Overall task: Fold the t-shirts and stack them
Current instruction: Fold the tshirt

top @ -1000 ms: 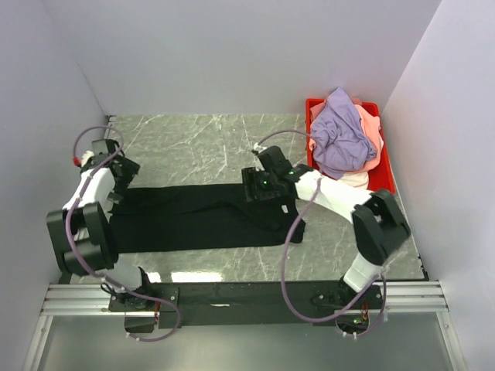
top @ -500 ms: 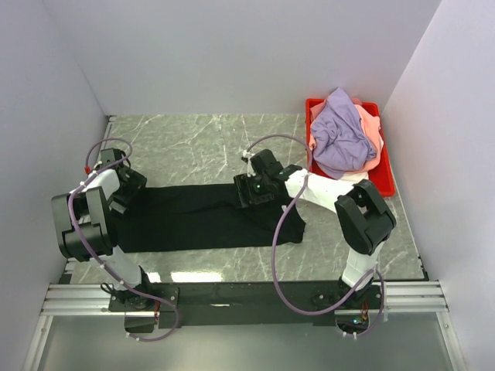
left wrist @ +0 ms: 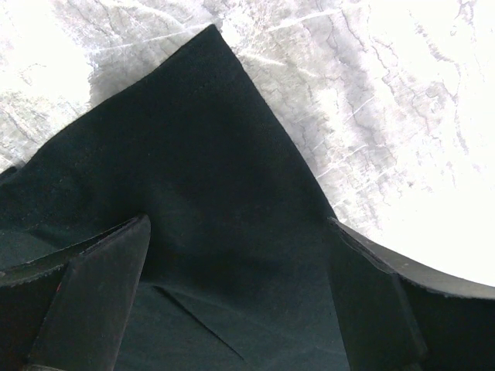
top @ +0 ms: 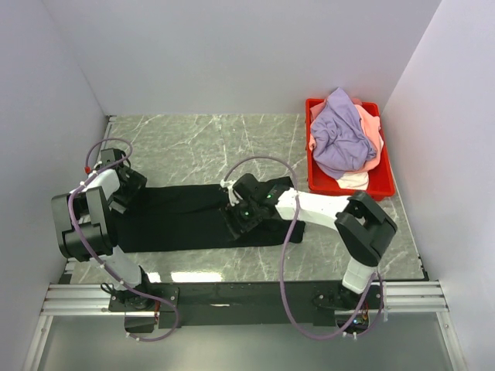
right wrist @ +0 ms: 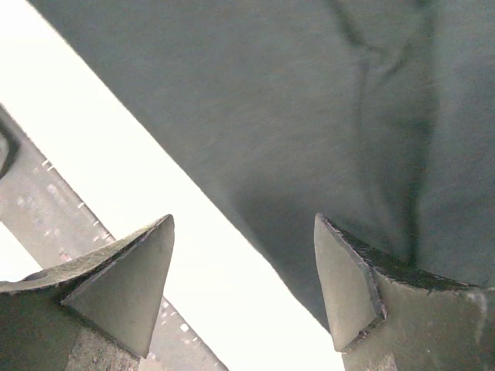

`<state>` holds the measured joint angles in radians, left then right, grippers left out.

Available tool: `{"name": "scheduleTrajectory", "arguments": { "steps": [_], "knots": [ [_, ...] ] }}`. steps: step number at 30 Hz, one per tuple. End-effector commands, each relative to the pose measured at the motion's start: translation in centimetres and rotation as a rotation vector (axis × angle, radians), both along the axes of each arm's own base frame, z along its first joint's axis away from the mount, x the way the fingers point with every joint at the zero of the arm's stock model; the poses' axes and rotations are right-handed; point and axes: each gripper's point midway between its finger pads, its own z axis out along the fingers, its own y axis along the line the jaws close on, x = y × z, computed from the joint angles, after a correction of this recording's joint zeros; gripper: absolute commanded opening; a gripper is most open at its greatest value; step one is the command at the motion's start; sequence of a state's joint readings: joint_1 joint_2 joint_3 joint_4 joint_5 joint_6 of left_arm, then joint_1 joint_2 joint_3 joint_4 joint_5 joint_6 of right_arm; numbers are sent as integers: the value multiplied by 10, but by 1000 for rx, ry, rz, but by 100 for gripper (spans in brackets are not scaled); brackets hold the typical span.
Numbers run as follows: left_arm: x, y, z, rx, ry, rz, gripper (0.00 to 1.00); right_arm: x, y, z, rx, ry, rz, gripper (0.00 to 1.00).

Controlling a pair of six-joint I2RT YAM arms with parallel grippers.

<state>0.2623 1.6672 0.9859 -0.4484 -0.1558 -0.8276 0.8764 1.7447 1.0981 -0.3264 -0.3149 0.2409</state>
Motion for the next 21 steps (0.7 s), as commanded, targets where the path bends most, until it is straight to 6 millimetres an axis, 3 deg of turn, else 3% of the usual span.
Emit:
{"name": "scheduleTrajectory", "arguments": {
  "steps": [1,7,8,11,14,21],
  "knots": [
    [0,10,-1,39,9,9,99,3,2,31,51,-85,5,79],
    [2,12,1,51,4,3,99,51,-20,53,63,-146,-220,80],
    [3,12,1,55,3,3,99,71,-32,55,80,-141,-274,80],
    [4,14,-1,60,8,-3,100,95,-43,45,83,-113,-310,80],
    [6,12,-3,50,-3,-9,99,110,-43,41,71,-117,-311,80],
    [10,8,-6,28,-13,-26,99,117,-30,26,80,-74,-290,80]
  ]
}}
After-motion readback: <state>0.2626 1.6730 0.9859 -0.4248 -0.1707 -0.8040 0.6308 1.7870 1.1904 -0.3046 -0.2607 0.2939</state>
